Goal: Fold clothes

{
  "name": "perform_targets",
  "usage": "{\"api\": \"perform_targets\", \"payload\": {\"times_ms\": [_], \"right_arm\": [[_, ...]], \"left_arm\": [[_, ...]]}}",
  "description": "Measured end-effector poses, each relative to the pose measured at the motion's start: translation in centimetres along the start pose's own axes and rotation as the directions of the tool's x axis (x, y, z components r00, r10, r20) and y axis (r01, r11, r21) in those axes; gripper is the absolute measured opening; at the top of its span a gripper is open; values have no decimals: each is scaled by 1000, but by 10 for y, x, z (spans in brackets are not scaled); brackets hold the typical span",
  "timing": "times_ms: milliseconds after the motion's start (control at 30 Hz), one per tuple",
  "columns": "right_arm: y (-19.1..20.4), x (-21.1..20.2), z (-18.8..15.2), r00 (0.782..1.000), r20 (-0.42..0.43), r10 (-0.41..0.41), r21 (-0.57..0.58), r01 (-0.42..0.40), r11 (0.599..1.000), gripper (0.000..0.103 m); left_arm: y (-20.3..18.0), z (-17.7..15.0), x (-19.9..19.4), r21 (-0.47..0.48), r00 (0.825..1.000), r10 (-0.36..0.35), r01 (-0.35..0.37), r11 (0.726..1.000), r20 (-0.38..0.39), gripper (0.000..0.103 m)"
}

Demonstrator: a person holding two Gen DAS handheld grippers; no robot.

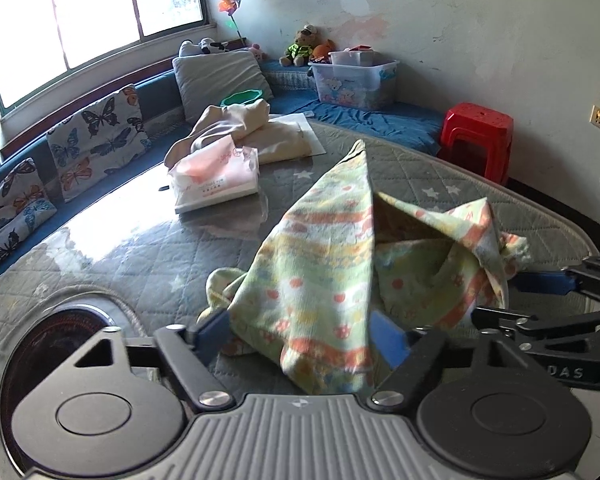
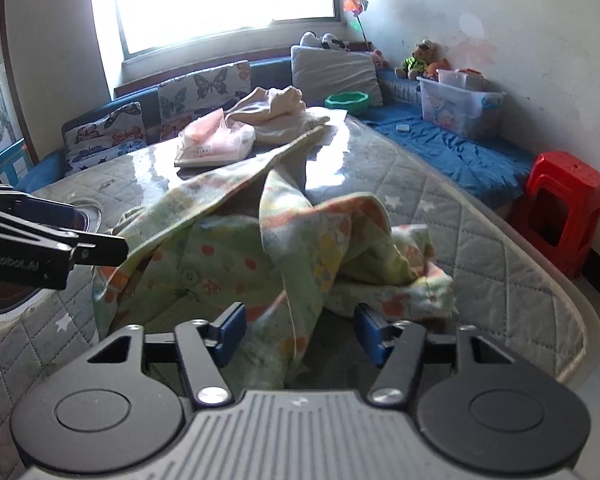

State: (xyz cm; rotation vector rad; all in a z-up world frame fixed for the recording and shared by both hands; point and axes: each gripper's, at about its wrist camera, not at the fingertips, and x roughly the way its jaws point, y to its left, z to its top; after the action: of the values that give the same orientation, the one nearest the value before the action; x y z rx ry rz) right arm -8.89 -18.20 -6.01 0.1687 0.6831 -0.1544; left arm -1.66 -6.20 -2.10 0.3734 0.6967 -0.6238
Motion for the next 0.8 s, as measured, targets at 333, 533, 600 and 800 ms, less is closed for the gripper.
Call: {"api": "perform_targets", "payload": {"times_ms": [333, 533, 600, 800], "right_arm": [[-4, 18, 13, 1000, -2, 10, 20, -10, 1000, 29], [-14, 21, 11, 1000, 0, 12, 39, -12, 999, 9], [-17, 18, 12, 1000, 15, 13, 44, -14, 999, 7], [-17, 0, 21, 996, 71, 52, 45, -55, 997, 6]], "left_arm": [[-18, 11, 15, 94, 999, -53, 53, 994, -1, 63], [-15, 5, 33, 105, 993, -100, 106, 989, -59, 17], [-8, 3, 35, 83, 992, -113, 118, 990, -60, 7], [19, 4, 24, 3, 994, -105, 105, 994, -26, 2]]}}
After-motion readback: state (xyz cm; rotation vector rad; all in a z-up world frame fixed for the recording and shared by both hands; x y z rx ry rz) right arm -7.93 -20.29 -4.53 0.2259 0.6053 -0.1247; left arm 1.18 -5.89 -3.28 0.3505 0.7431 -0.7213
